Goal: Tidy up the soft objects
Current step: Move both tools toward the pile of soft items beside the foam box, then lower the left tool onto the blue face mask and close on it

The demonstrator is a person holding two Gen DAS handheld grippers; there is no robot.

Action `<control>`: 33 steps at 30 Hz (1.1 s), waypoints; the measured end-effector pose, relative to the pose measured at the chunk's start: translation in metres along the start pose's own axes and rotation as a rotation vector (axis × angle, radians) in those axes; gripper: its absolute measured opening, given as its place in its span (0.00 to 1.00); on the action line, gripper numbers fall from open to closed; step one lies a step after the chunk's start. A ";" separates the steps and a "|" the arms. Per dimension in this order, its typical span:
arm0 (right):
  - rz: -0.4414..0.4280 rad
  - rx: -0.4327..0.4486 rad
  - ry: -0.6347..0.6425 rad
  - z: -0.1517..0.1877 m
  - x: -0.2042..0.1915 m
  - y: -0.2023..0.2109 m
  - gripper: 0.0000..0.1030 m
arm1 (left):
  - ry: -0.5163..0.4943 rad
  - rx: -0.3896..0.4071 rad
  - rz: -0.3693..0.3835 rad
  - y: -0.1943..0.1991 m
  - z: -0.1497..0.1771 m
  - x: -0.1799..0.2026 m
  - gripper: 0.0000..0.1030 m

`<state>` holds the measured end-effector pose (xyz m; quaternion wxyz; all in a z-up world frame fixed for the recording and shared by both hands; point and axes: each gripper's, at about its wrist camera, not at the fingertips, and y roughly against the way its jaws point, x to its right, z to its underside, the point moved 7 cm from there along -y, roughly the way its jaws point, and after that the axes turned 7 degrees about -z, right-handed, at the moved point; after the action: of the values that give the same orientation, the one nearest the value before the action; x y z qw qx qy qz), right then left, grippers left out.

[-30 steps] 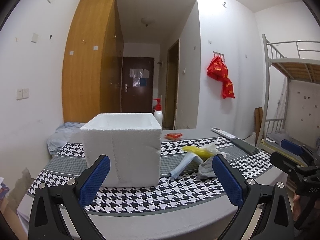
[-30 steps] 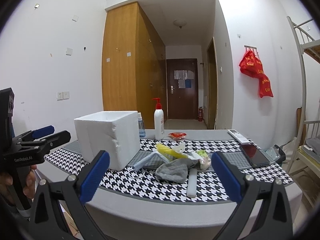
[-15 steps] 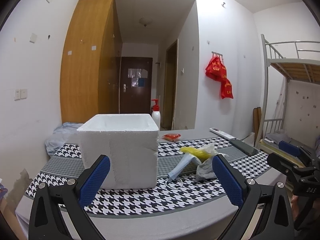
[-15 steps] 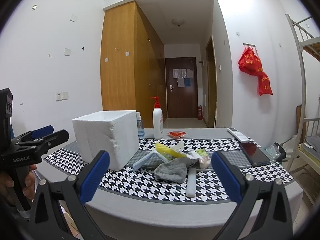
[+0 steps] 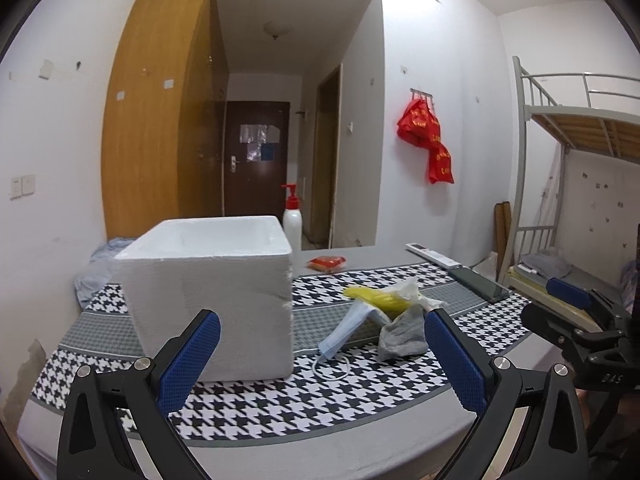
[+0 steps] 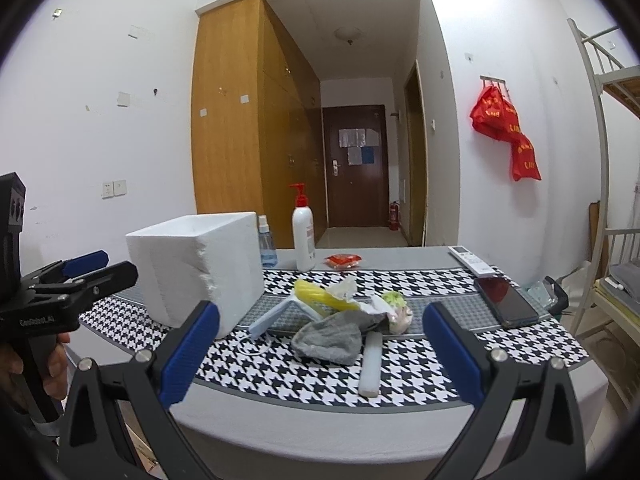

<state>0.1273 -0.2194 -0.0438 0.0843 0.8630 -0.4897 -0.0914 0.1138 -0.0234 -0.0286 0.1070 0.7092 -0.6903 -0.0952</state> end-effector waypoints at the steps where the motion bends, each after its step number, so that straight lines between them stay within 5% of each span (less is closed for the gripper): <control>1: 0.004 -0.006 -0.003 0.001 0.003 -0.002 1.00 | -0.007 -0.003 0.007 -0.003 0.000 0.003 0.99; 20: 0.063 -0.120 -0.040 0.023 0.047 -0.041 1.00 | -0.099 -0.117 0.076 -0.064 0.015 0.043 0.99; 33: 0.057 -0.173 -0.064 0.035 0.064 -0.061 1.00 | -0.142 -0.168 0.058 -0.100 0.025 0.057 0.99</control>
<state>0.2018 -0.2456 -0.0972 0.1454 0.8349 -0.5067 -0.1582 0.2044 -0.0786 -0.0798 0.1195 0.6691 -0.7059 -0.1995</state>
